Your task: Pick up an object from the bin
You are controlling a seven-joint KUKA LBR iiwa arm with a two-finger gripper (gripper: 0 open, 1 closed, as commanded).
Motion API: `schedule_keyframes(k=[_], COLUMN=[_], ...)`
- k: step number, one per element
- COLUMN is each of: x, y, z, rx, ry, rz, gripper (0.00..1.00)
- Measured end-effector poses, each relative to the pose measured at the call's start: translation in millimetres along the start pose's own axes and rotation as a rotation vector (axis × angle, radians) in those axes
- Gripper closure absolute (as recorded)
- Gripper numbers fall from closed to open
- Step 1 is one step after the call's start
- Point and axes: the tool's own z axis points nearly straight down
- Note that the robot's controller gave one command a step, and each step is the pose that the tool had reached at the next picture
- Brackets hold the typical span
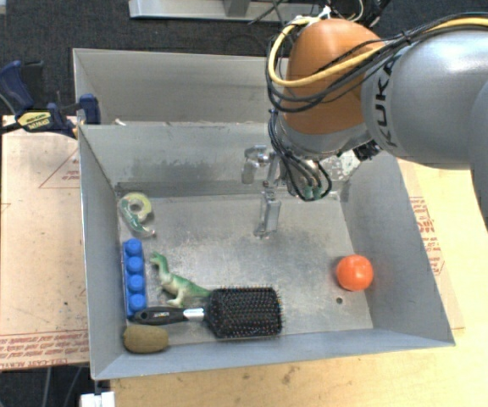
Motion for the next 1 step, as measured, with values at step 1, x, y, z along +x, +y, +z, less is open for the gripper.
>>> schedule_keyframes(k=[1], x=[-1.0], y=[-0.3], z=[-5.2], rx=[0.000], ry=[-0.007], rz=[0.001], gripper=[0.00])
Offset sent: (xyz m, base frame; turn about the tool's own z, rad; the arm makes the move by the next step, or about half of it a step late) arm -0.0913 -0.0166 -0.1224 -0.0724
